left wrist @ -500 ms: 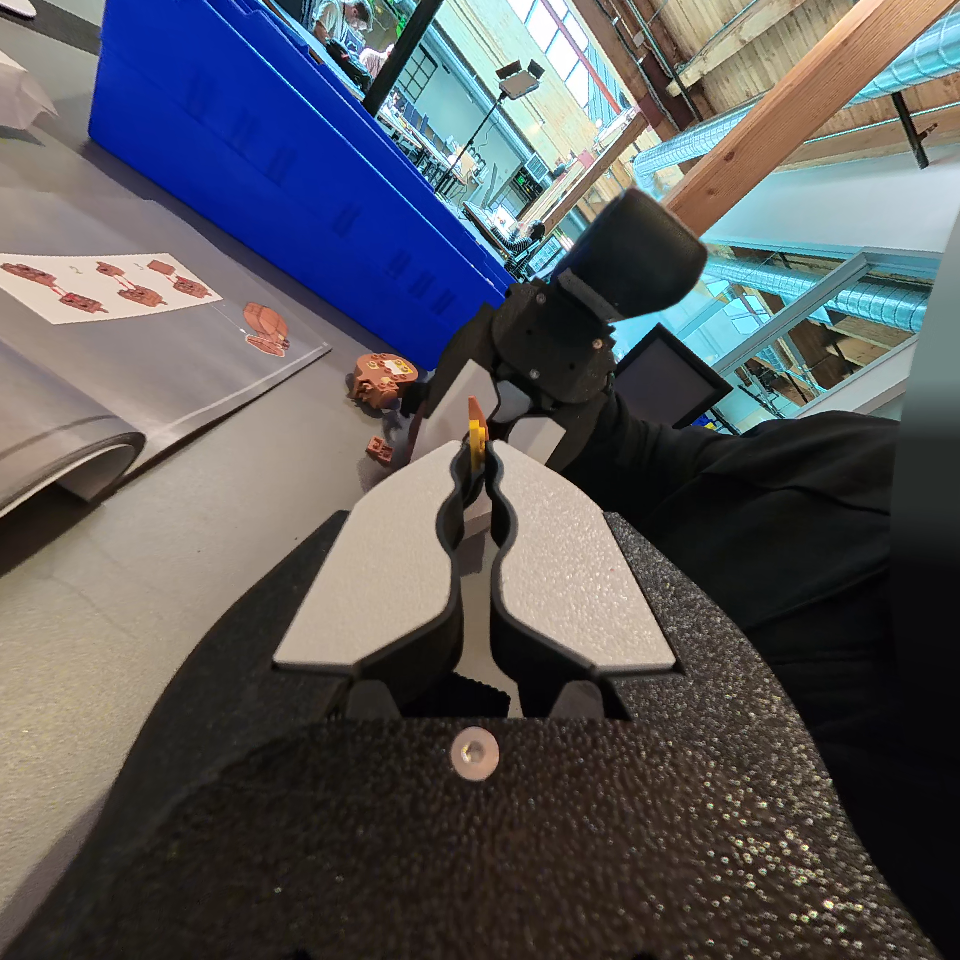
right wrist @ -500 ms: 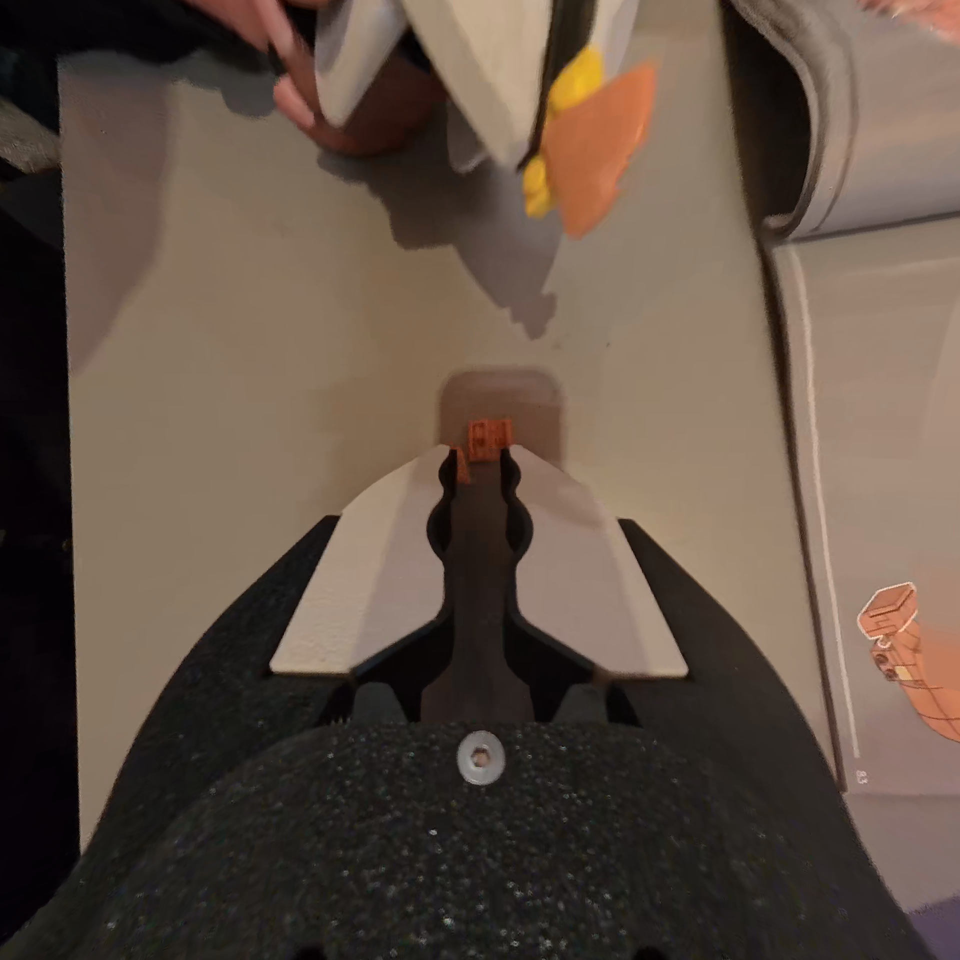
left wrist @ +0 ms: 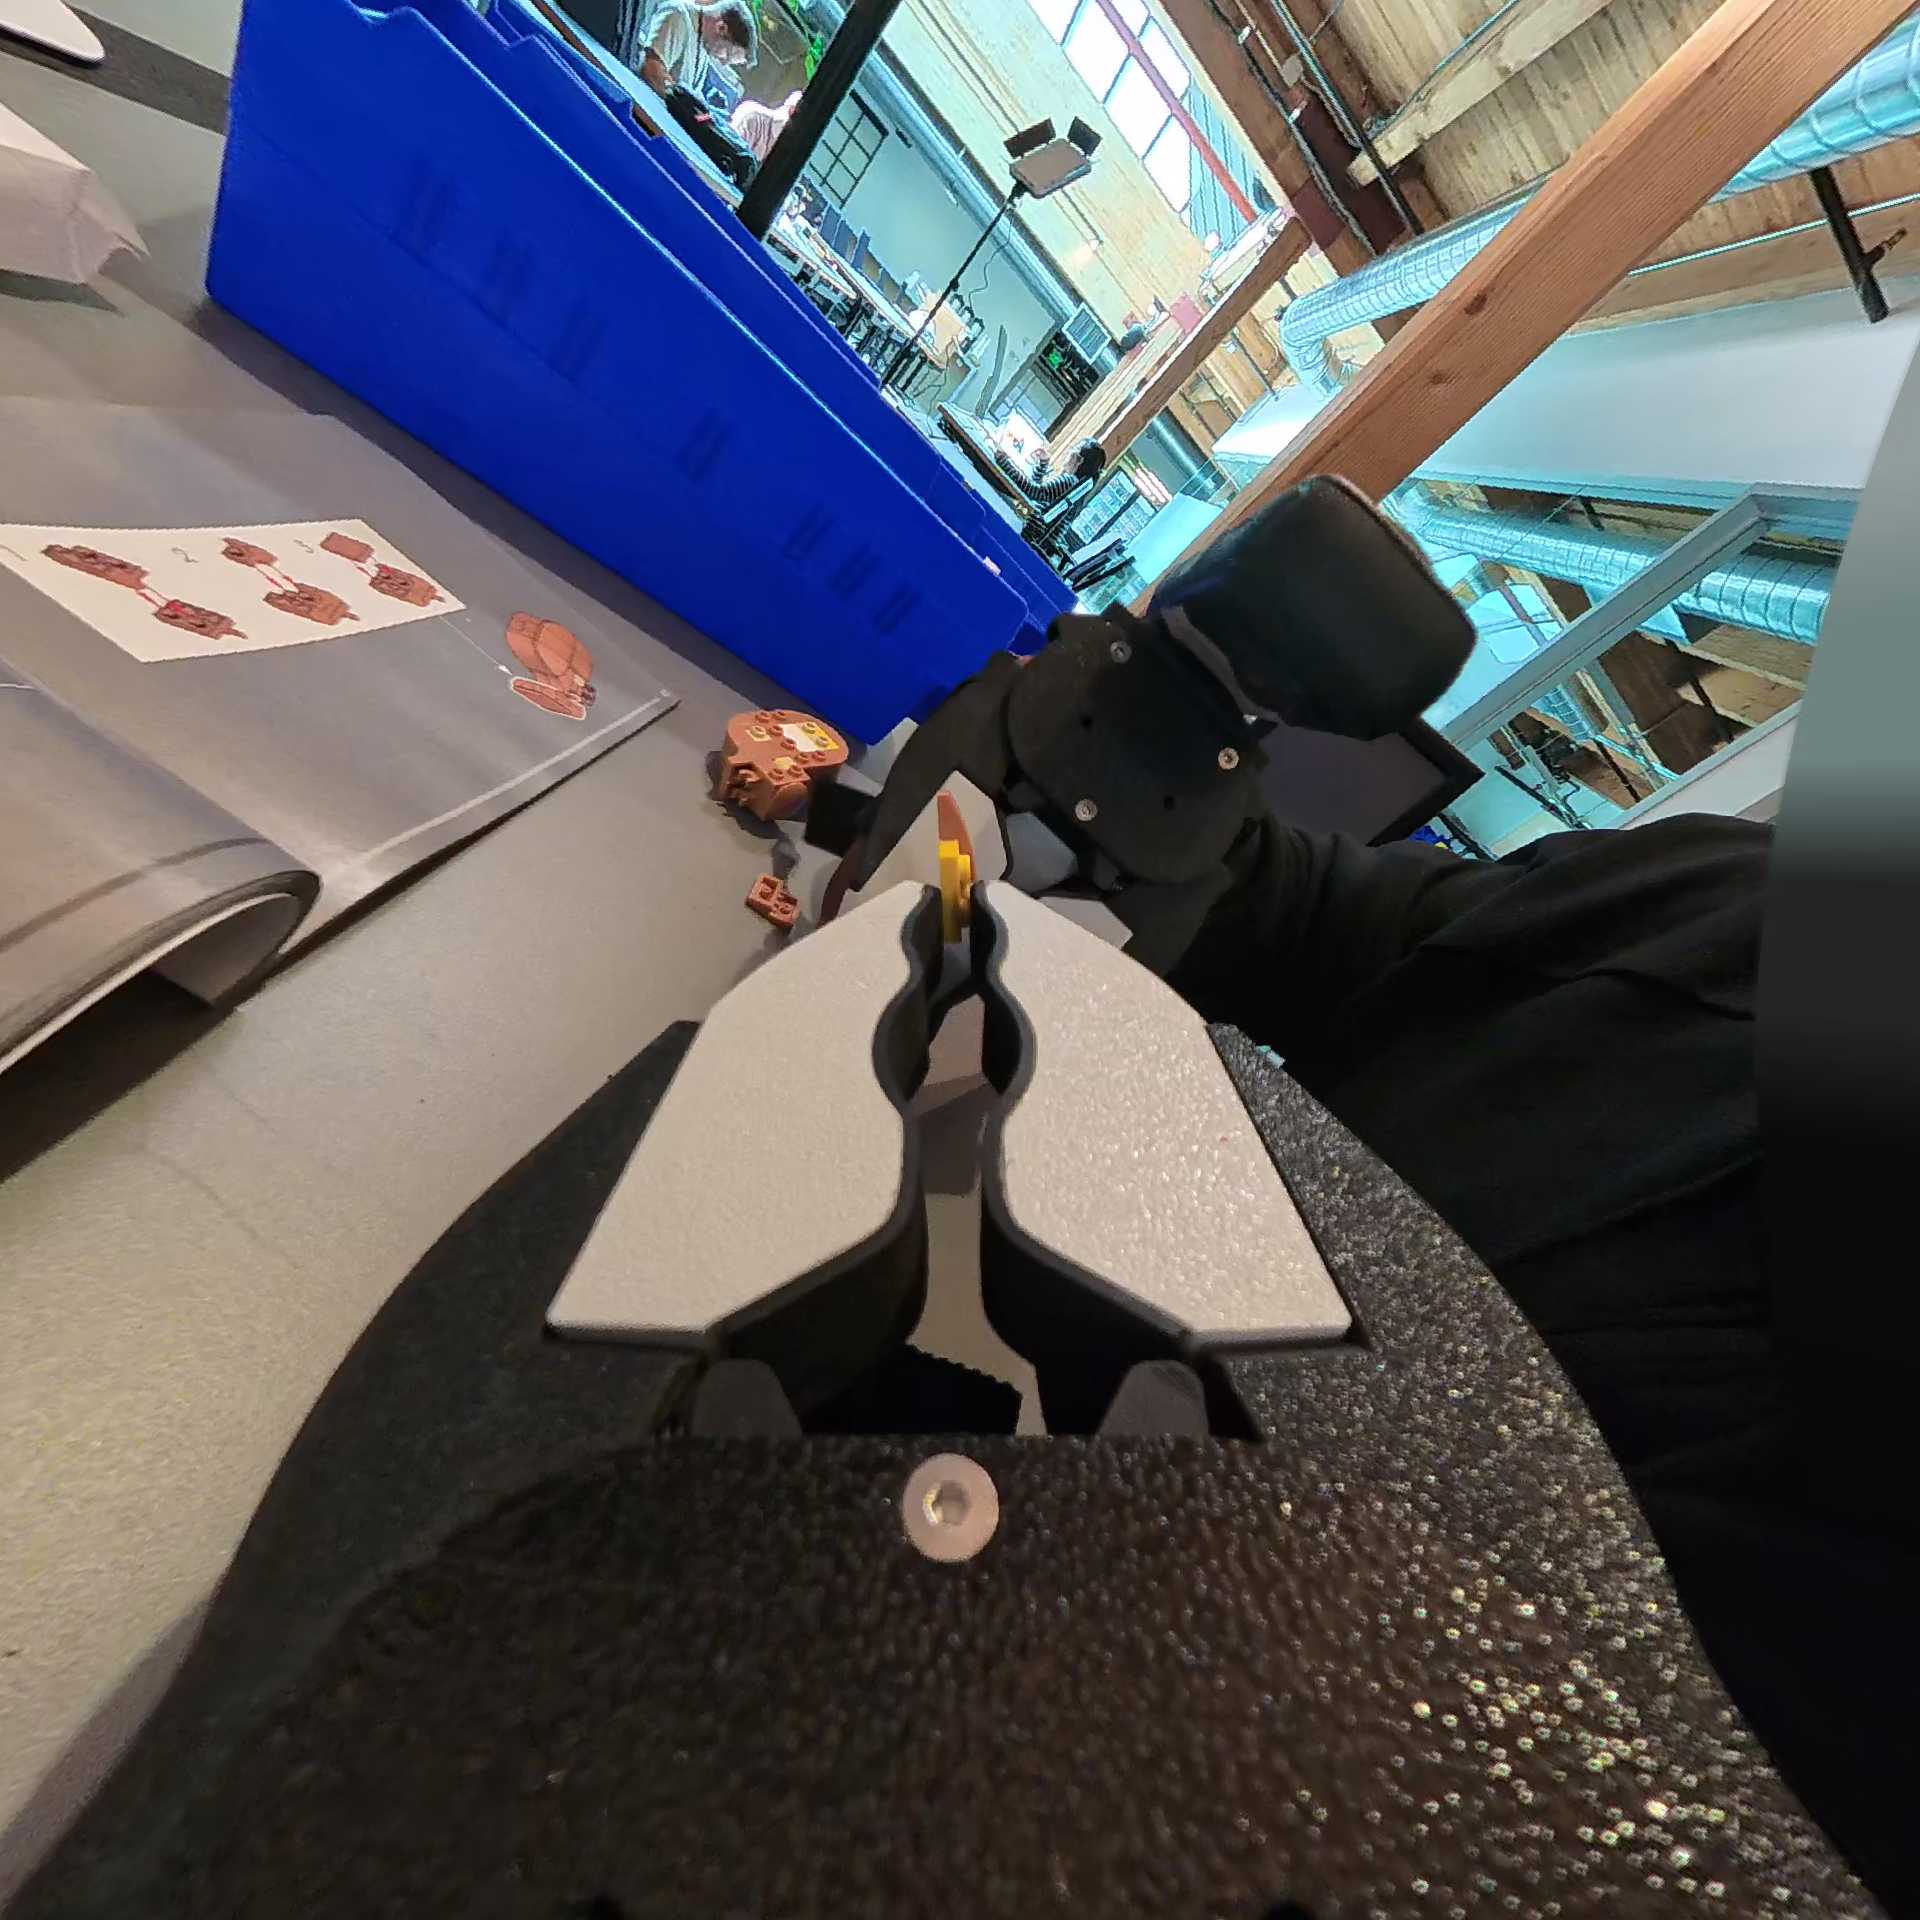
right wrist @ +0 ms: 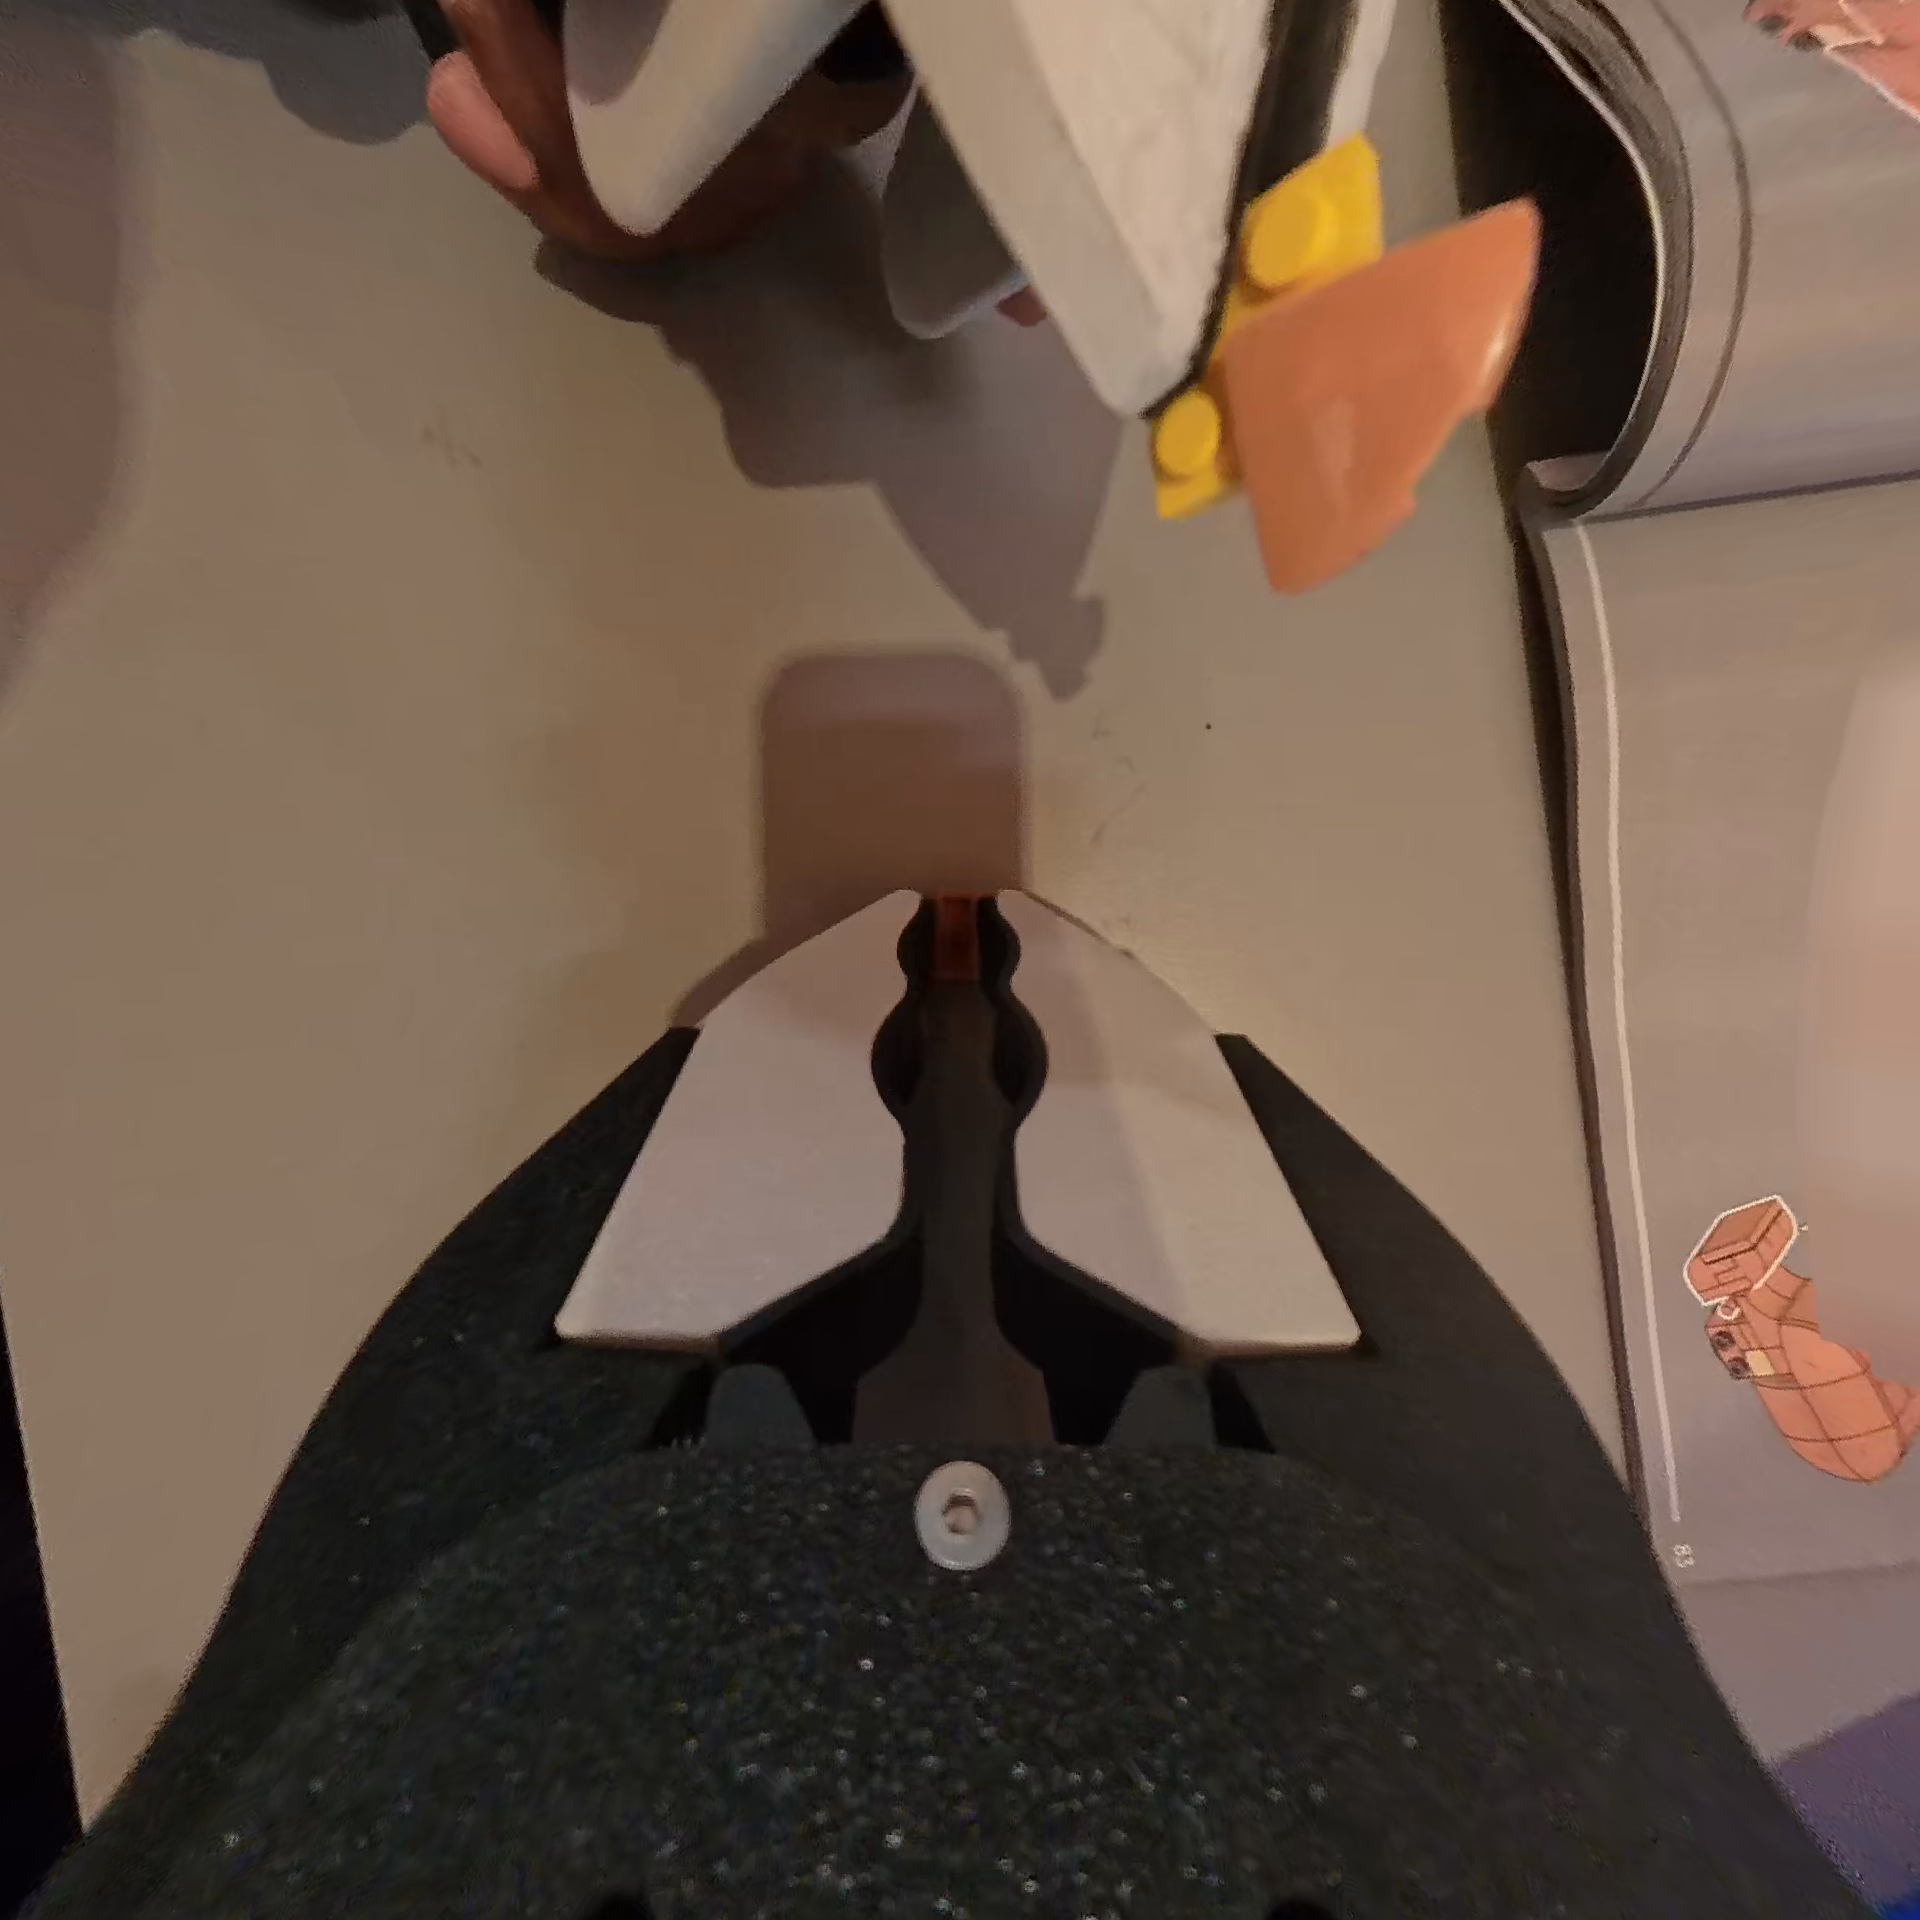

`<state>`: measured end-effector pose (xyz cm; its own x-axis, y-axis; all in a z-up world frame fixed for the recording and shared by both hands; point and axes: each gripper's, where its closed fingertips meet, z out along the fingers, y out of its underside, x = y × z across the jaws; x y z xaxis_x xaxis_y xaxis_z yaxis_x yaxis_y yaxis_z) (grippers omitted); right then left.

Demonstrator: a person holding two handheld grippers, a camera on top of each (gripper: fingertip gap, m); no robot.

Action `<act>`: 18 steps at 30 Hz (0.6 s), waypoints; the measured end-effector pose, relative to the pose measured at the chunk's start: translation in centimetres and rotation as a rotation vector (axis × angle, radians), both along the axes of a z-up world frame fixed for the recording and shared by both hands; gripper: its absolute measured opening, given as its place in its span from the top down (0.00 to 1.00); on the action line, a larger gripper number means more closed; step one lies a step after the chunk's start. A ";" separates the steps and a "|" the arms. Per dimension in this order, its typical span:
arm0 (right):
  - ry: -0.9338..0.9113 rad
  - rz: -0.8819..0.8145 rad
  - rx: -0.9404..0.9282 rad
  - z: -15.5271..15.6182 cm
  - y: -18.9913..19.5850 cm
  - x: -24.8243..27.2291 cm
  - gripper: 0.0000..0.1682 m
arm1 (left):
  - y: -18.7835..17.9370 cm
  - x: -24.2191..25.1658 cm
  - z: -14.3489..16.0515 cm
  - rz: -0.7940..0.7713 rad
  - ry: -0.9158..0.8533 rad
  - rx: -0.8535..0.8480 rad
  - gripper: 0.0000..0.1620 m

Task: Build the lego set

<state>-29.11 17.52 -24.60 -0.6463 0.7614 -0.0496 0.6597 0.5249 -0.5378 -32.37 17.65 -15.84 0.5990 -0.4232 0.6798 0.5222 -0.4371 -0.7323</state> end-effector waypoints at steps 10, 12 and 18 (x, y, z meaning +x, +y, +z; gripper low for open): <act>-0.250 0.002 -0.651 3.6 -3.2 1.9 0.95 | 0.0 -0.4 -0.5 0.011 0.035 -0.030 0.97; -0.299 -0.010 -0.645 2.4 -3.0 2.0 0.95 | -0.1 -0.2 -0.6 0.003 0.038 -0.034 0.97; -0.249 0.006 -0.581 2.2 -2.2 1.7 0.95 | -0.1 -0.1 -1.0 -0.002 0.065 -0.057 0.98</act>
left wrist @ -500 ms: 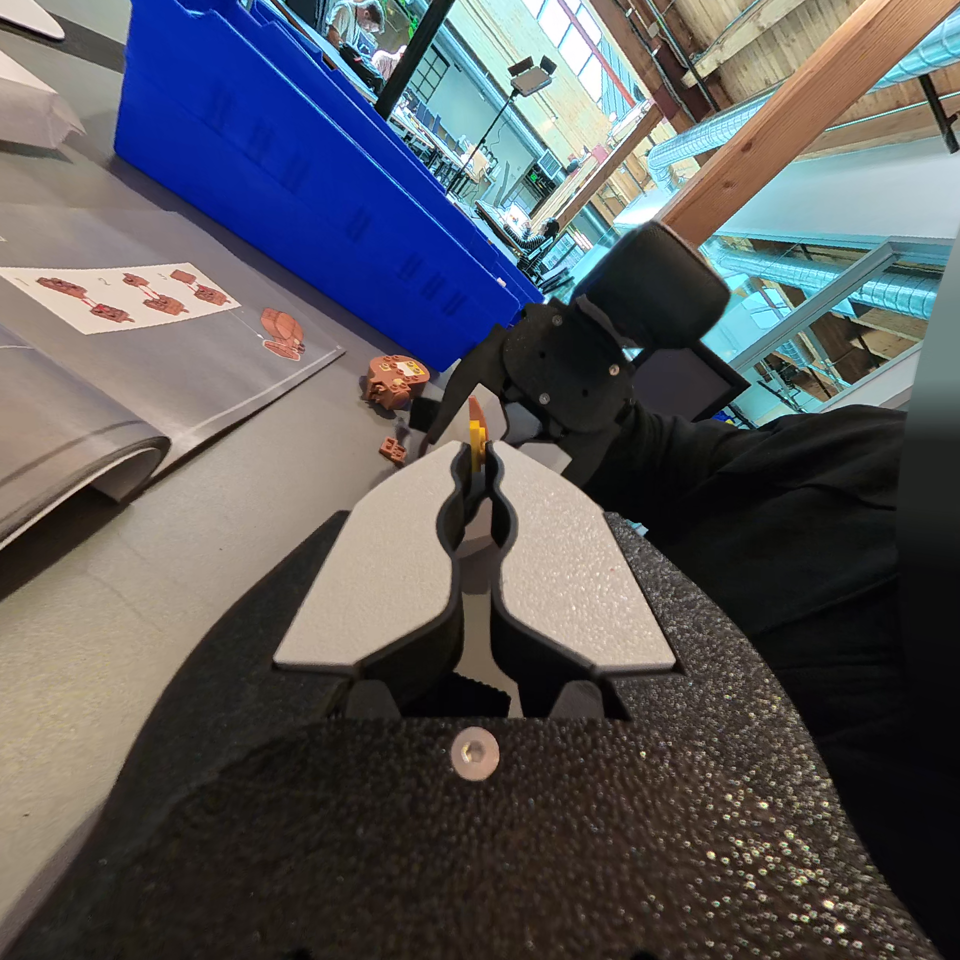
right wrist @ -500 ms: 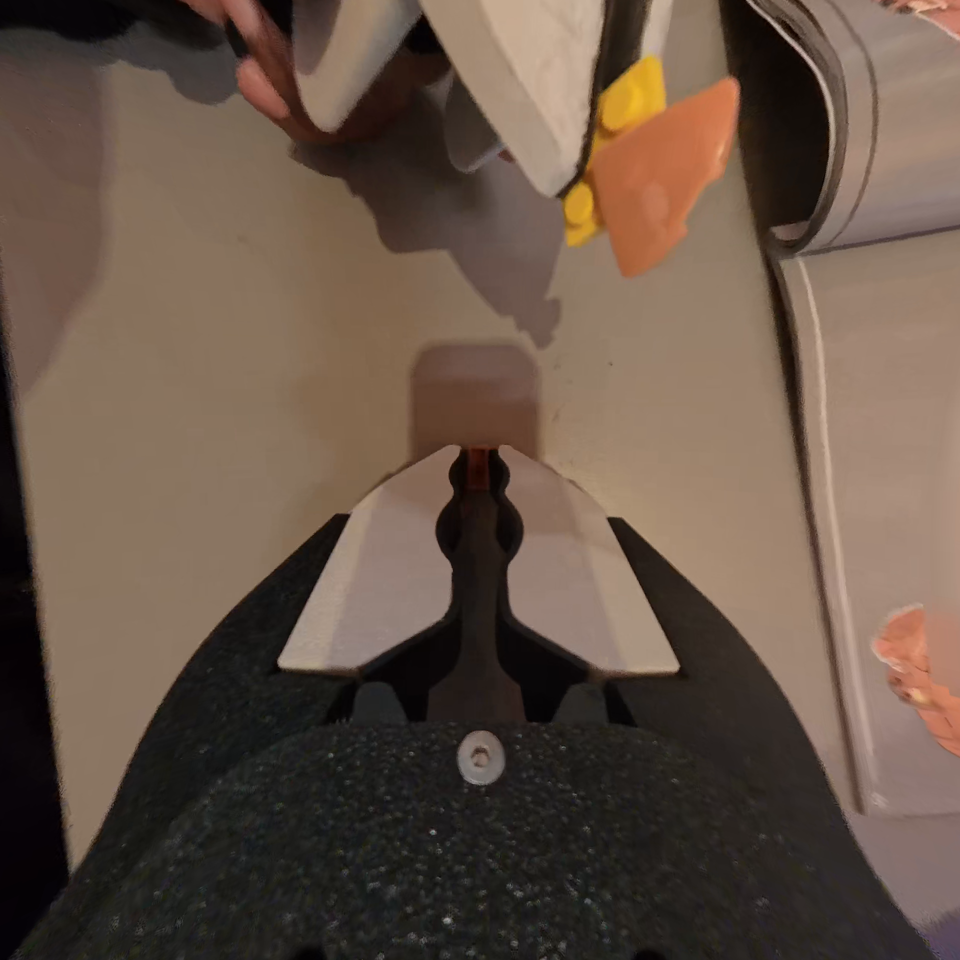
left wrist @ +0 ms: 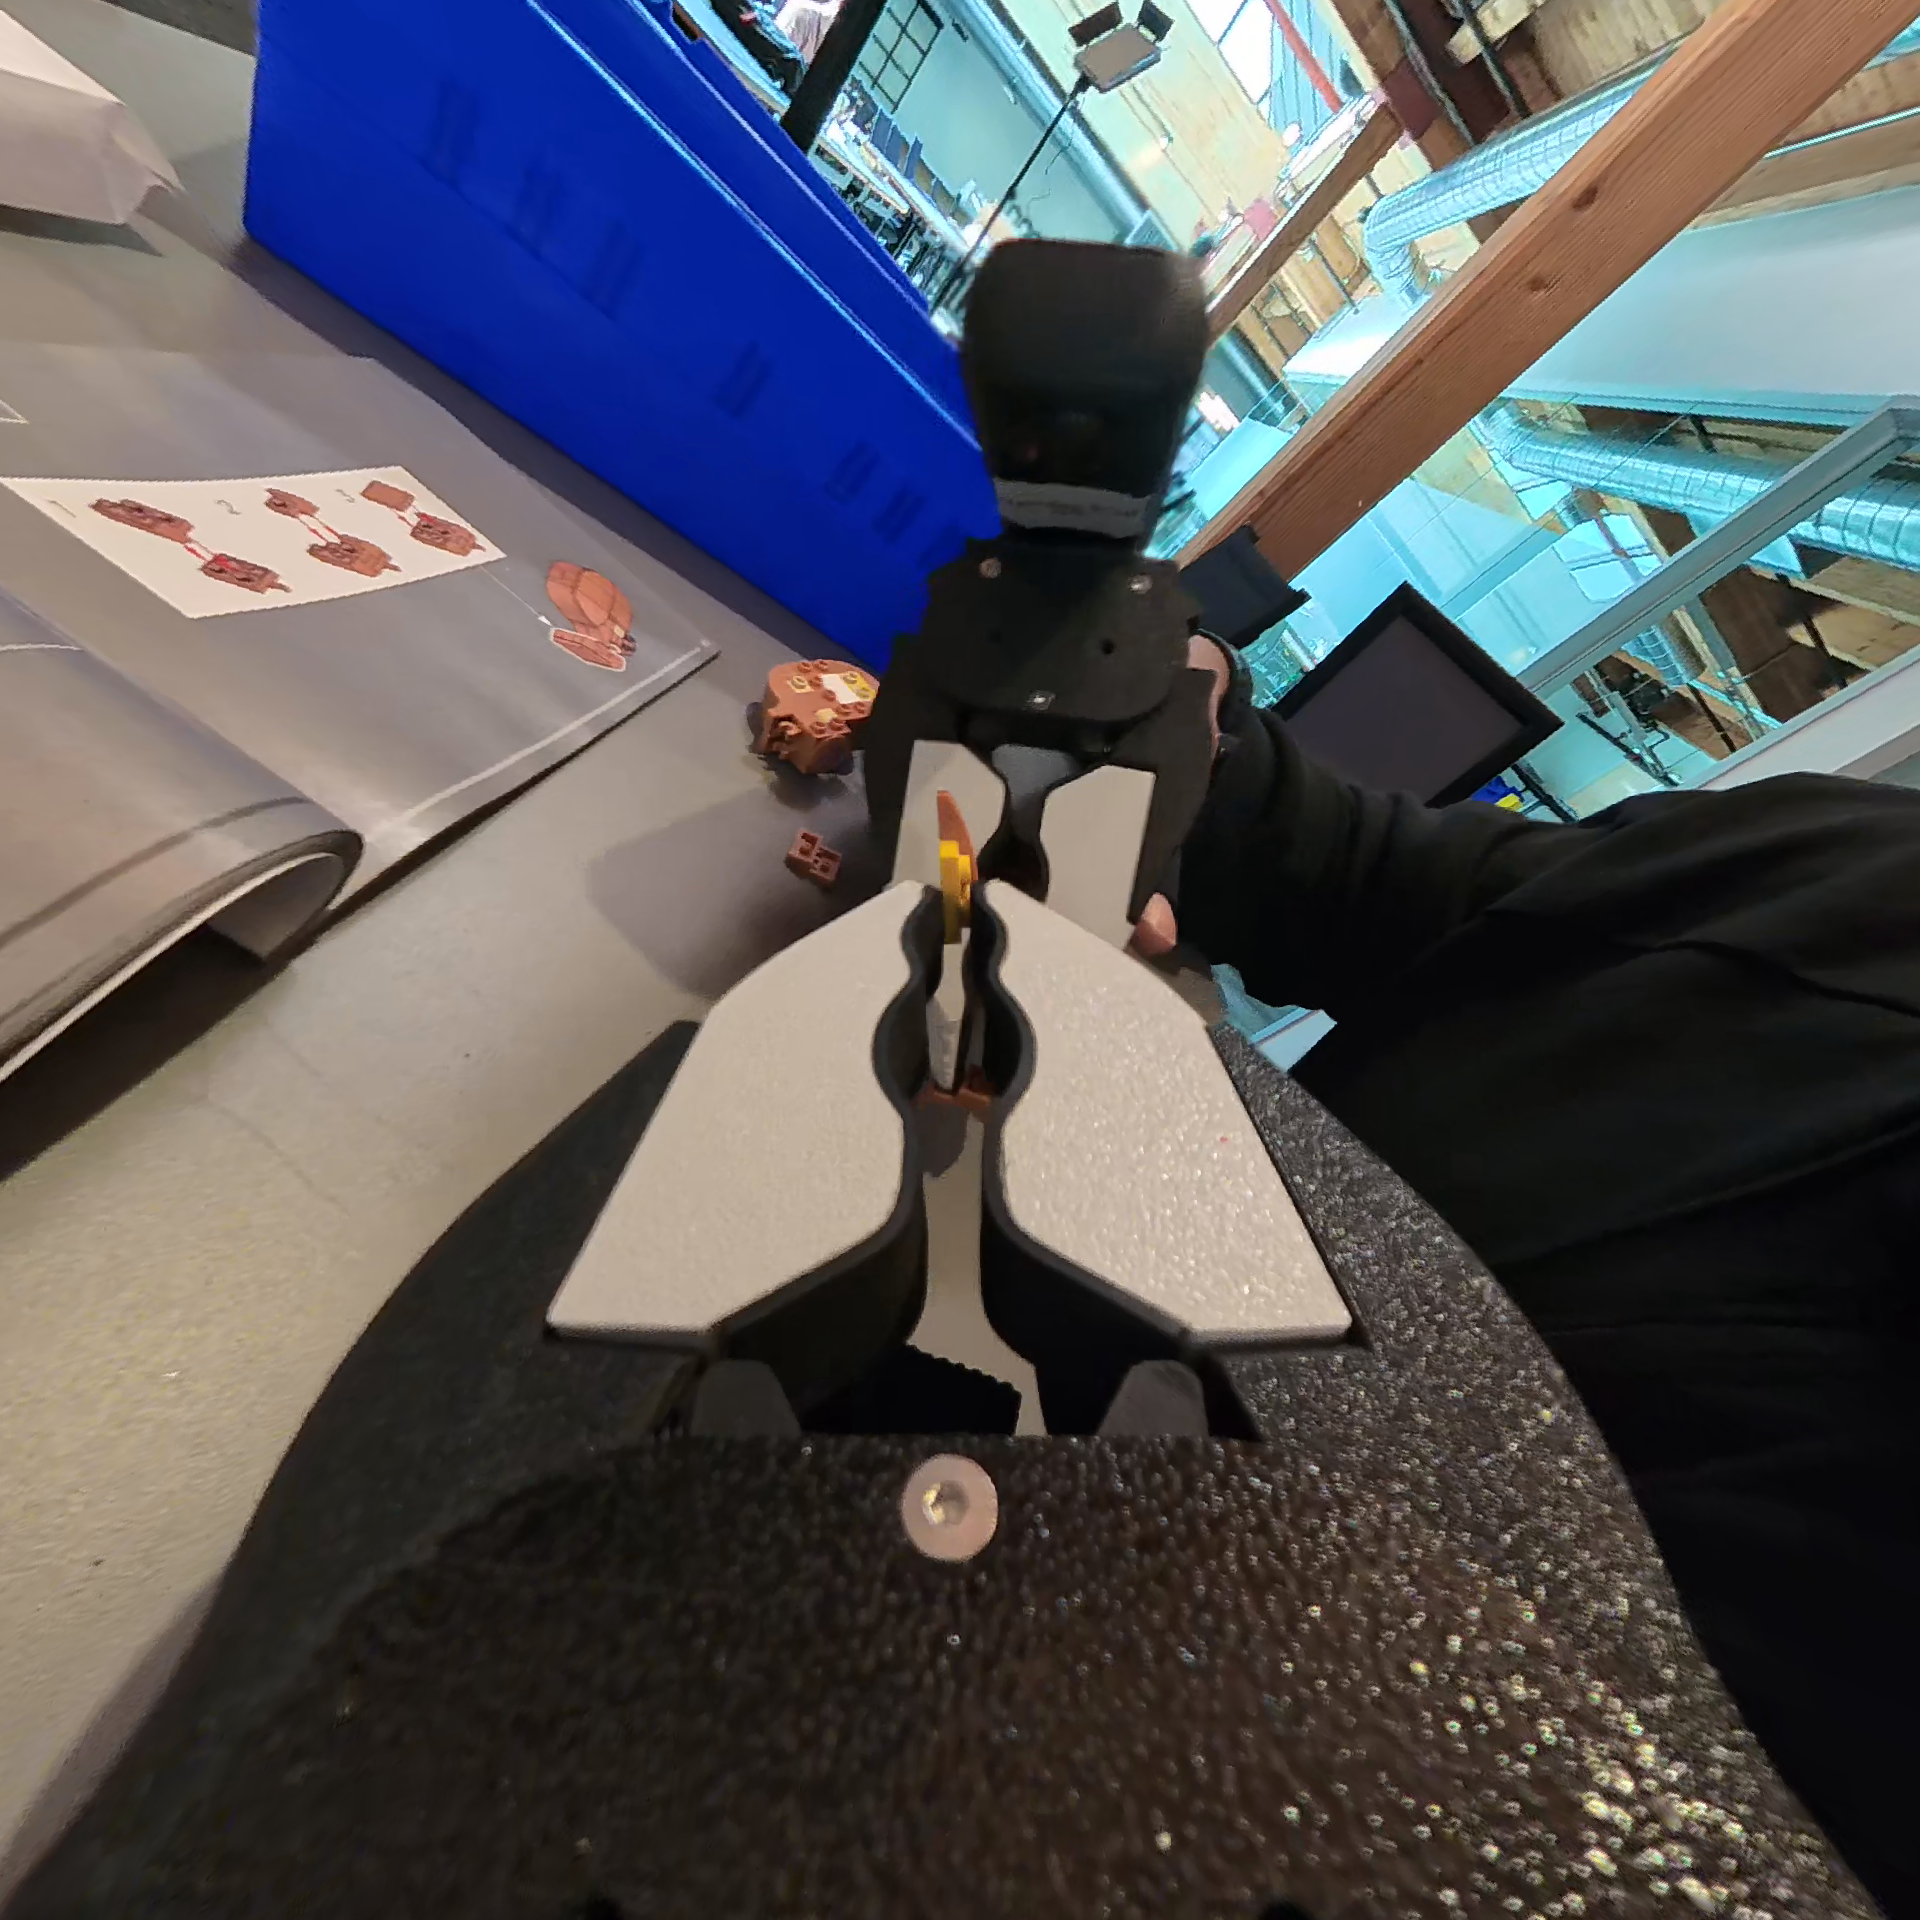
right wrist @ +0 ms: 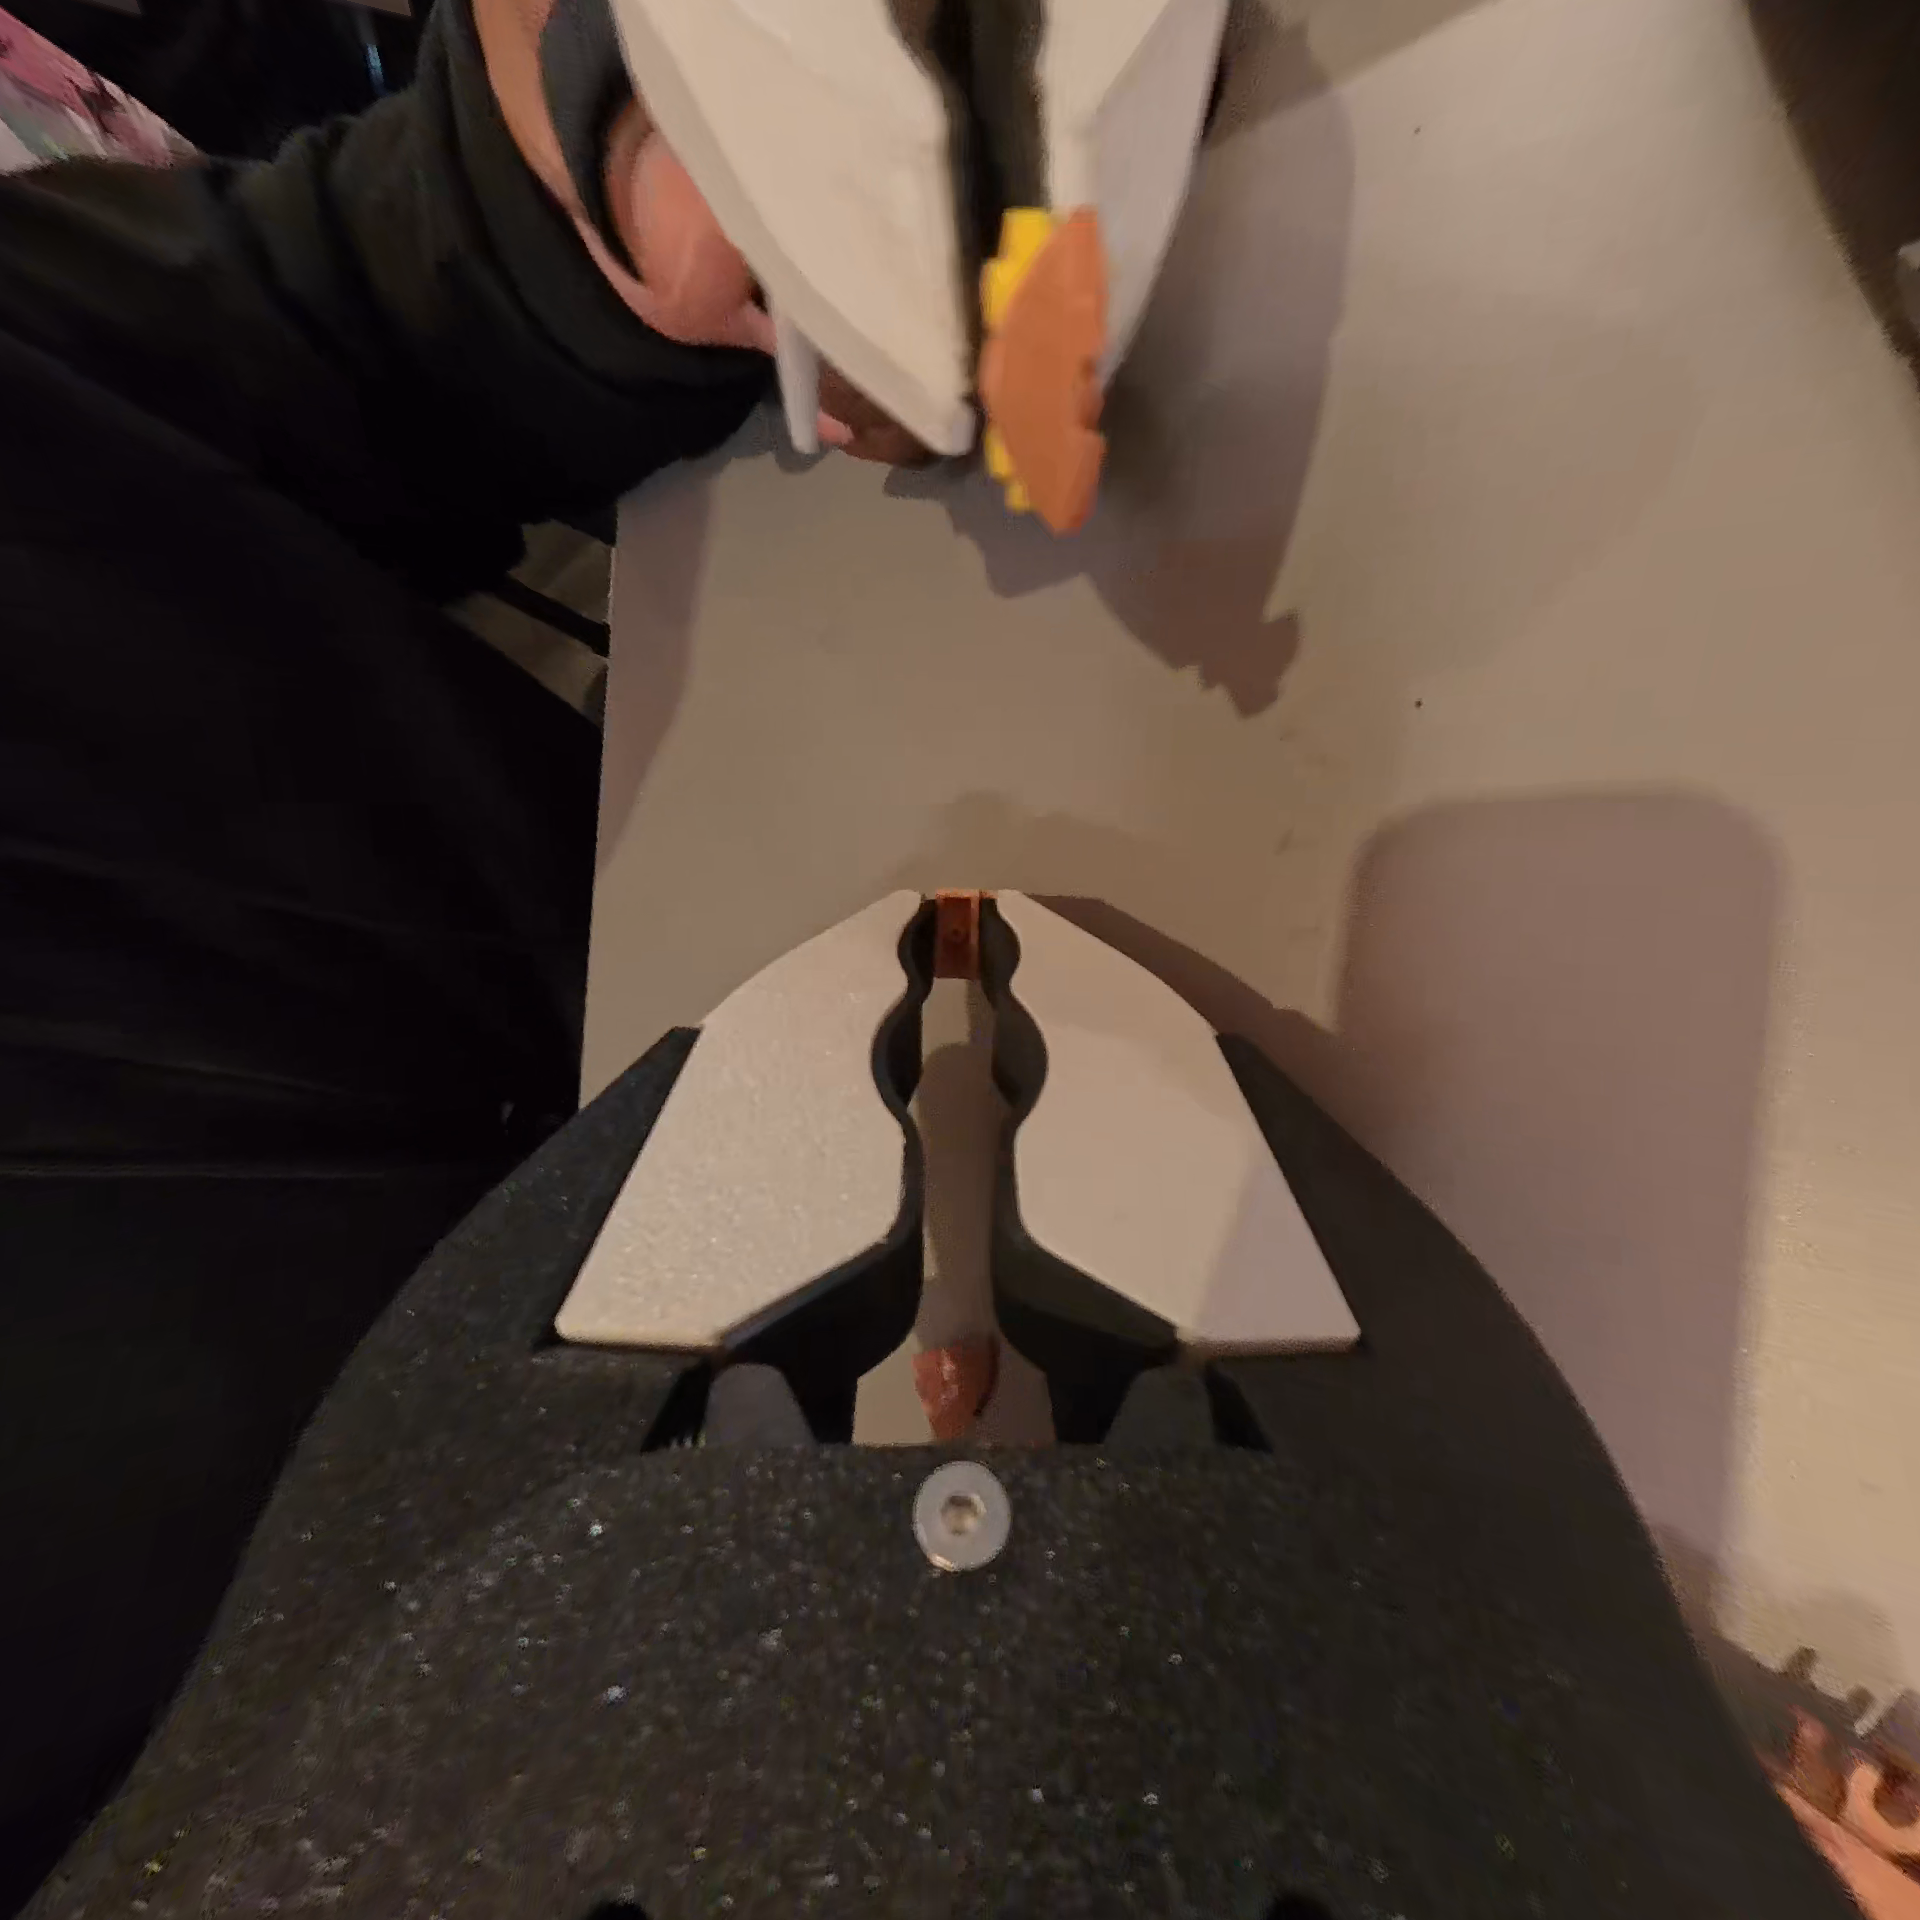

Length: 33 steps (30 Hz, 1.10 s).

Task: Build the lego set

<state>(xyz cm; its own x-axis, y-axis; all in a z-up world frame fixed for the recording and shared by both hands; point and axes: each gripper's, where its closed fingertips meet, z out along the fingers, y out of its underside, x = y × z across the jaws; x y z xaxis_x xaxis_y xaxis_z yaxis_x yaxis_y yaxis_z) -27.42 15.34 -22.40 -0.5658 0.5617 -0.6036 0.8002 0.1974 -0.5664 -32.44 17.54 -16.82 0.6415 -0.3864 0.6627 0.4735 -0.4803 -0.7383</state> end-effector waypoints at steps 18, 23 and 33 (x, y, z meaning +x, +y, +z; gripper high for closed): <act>0.096 -0.076 -0.101 2.4 0.5 0.5 0.95 | -1.7 2.2 -7.0 -0.150 0.392 -0.360 0.97; 0.084 -0.091 -0.133 2.5 0.3 0.3 0.95 | -1.5 1.3 -7.1 -0.117 0.419 -0.365 0.97; 0.071 -0.115 -0.378 5.3 0.2 -0.1 0.95 | -1.2 0.2 -5.9 -0.100 0.596 -0.278 0.74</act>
<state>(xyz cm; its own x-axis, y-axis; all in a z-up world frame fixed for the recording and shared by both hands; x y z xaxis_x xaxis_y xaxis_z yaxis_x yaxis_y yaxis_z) -27.53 15.57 -17.08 -0.5598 0.3693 -0.7418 0.7614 -0.1240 -0.6364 -32.27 16.30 -22.76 0.8990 -0.3292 0.2889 -0.0347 -0.7110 -0.7023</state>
